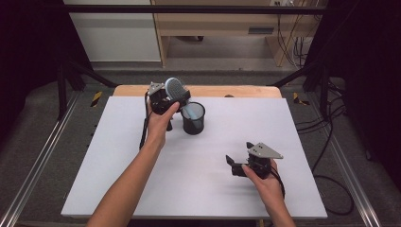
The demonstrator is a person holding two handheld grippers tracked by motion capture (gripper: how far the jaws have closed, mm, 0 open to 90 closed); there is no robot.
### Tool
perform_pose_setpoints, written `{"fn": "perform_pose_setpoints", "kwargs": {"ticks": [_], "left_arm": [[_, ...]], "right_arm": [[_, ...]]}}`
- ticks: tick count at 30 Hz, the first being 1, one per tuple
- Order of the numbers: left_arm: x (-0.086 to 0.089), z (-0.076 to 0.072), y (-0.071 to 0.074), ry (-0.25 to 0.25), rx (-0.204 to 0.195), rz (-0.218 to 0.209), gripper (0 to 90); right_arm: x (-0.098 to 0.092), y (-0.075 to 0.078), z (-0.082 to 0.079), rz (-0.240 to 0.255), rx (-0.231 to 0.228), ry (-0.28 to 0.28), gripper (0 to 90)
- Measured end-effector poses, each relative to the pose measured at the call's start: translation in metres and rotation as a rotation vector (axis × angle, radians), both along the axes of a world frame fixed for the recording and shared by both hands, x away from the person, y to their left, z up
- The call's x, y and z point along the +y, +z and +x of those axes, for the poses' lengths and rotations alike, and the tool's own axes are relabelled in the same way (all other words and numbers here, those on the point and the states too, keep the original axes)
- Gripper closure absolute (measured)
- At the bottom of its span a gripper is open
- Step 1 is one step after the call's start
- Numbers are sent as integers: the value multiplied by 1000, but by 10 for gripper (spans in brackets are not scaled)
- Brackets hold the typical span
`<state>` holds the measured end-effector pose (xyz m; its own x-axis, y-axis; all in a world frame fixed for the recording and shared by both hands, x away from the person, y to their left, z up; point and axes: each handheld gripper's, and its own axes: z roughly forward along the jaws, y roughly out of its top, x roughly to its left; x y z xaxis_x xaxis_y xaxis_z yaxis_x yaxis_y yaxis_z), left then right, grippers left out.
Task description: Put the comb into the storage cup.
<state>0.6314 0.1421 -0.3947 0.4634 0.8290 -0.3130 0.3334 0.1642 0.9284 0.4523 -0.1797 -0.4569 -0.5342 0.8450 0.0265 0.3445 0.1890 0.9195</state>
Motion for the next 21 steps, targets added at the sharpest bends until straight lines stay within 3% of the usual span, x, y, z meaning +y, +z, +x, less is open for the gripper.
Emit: {"fn": "perform_pose_setpoints", "kwargs": {"ticks": [21], "left_arm": [[2,-3,-2,6,-18,28,34]], "right_arm": [[0,0,0,-1,0,-1,73]]}}
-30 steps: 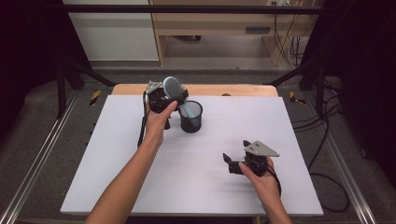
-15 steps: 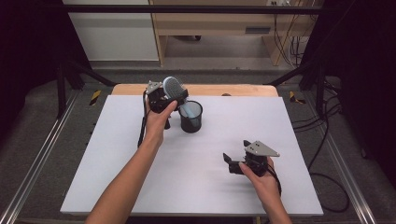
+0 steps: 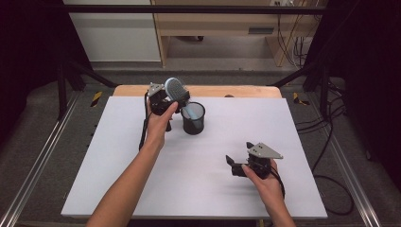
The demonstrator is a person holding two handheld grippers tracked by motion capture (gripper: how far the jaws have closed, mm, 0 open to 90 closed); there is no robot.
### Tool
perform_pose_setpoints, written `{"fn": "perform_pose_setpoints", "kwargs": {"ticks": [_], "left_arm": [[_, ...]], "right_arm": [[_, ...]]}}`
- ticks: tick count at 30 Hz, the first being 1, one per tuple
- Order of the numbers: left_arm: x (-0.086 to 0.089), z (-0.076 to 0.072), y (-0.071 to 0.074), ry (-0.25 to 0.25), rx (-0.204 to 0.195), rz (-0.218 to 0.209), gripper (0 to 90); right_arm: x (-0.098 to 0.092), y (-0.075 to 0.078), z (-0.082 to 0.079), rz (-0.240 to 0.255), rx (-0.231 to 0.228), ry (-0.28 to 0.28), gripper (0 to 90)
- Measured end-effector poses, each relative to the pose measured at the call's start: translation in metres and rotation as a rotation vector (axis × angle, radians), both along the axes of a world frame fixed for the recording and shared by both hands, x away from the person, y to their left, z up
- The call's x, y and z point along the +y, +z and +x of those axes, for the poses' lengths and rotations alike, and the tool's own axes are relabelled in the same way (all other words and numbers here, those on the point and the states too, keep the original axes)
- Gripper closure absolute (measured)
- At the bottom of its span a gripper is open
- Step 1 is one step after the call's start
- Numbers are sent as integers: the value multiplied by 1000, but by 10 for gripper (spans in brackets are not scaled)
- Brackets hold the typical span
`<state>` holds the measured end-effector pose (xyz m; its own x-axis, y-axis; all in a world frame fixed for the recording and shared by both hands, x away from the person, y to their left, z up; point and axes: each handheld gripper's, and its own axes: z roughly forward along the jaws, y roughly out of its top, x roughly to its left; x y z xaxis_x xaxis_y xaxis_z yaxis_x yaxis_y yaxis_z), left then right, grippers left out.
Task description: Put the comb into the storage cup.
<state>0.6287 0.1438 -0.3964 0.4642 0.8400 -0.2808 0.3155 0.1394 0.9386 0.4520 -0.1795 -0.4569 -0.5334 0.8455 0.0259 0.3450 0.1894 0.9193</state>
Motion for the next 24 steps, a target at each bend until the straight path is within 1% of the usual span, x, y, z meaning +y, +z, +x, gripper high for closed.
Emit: {"fn": "perform_pose_setpoints", "kwargs": {"ticks": [9,14,24], "left_arm": [[4,-4,-1,7,-20,5,33],[8,-7,1,6,-38,20,33],[14,-14,1,-3,-47,28,32]], "right_arm": [[0,0,0,-4,2,3,72],[1,0,0,-3,2,5,72],[1,0,0,-5,2,5,72]]}}
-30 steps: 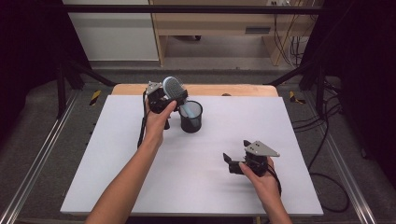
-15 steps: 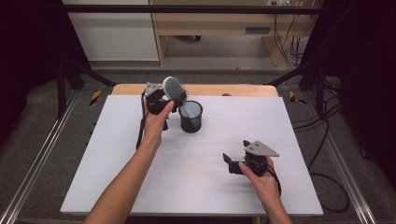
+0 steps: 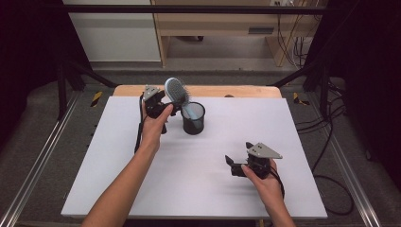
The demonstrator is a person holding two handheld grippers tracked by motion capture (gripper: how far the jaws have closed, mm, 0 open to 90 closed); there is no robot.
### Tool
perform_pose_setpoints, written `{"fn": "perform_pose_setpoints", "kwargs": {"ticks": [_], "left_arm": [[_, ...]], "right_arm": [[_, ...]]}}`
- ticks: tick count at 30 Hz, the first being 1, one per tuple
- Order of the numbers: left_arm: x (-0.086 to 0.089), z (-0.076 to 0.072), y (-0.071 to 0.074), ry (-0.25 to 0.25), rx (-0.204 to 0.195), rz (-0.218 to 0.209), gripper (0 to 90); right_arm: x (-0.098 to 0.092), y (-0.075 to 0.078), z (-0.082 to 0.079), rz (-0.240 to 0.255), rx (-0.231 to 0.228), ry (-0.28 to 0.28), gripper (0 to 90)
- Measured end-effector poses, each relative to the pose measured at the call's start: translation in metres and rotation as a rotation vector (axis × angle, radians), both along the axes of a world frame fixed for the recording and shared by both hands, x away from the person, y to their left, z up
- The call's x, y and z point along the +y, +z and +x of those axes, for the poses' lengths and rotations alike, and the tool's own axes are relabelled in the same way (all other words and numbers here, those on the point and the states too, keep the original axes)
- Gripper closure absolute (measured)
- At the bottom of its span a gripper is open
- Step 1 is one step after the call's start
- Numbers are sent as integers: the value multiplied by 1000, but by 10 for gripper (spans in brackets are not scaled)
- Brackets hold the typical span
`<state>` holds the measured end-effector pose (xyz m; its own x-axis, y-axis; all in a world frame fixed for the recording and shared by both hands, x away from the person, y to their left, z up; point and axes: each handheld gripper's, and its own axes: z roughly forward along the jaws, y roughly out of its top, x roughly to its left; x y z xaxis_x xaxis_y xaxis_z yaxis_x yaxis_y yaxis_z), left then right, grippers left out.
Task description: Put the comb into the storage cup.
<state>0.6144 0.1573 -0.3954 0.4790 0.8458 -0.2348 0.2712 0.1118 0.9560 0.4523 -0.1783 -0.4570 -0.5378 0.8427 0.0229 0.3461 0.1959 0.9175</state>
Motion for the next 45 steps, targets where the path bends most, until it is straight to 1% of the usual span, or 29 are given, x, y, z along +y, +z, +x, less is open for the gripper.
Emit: {"fn": "perform_pose_setpoints", "kwargs": {"ticks": [8,11,23,28,32,40,45], "left_arm": [[5,-12,0,-15,-4,26,31],[9,-16,1,-12,-3,33,30],[21,-28,4,-9,-8,40,31],[24,-32,8,-11,-21,37,30],[29,-36,10,-17,-22,30,25],[41,-40,13,0,-30,35,25],[48,-42,16,7,-40,45,25]], "right_arm": [[0,0,0,-3,-3,2,72],[0,1,0,-5,-5,1,72],[0,2,0,-2,-8,1,72],[0,2,0,-5,-11,6,72],[1,2,0,-6,-9,9,72],[1,1,1,-12,-7,11,71],[2,1,1,-13,-7,12,71]]}}
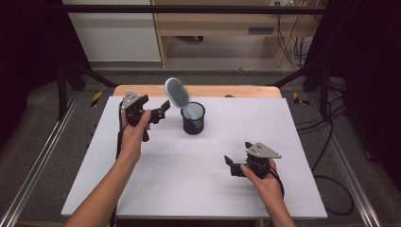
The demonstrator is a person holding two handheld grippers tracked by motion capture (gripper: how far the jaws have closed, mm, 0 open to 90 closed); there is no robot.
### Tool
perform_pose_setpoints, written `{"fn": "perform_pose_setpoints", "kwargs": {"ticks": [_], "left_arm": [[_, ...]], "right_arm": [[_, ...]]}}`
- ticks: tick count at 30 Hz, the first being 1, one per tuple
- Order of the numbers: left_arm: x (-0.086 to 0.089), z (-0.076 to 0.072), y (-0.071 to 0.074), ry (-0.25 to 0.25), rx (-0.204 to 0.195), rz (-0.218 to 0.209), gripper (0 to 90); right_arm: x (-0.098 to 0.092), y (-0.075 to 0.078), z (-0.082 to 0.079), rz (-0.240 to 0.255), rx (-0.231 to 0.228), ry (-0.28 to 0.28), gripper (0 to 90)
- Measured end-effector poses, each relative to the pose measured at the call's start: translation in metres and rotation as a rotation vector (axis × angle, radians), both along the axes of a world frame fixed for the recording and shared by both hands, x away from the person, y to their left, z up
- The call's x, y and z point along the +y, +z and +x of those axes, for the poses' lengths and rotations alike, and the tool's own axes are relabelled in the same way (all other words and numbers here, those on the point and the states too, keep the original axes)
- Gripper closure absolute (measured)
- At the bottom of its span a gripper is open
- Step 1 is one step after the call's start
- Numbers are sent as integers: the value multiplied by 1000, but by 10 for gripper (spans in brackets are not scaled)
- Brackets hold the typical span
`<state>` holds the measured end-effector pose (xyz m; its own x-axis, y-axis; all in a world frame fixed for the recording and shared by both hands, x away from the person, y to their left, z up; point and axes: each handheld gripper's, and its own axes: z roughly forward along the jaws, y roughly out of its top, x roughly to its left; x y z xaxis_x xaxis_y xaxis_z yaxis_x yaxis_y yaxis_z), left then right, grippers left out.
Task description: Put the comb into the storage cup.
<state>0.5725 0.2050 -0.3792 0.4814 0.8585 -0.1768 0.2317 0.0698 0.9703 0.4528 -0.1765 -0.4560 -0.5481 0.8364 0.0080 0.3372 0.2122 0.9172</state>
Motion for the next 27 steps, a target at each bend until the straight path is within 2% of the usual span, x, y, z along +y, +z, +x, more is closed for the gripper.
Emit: {"fn": "perform_pose_setpoints", "kwargs": {"ticks": [5,17,27], "left_arm": [[5,-2,3,7,-10,-3,23],[19,-9,10,17,-33,34,19],[37,-19,8,30,-49,61,17]], "right_arm": [[0,0,0,0,0,-1,71],[0,0,0,1,-2,-7,53],[-1,0,0,4,-2,-20,30]]}}
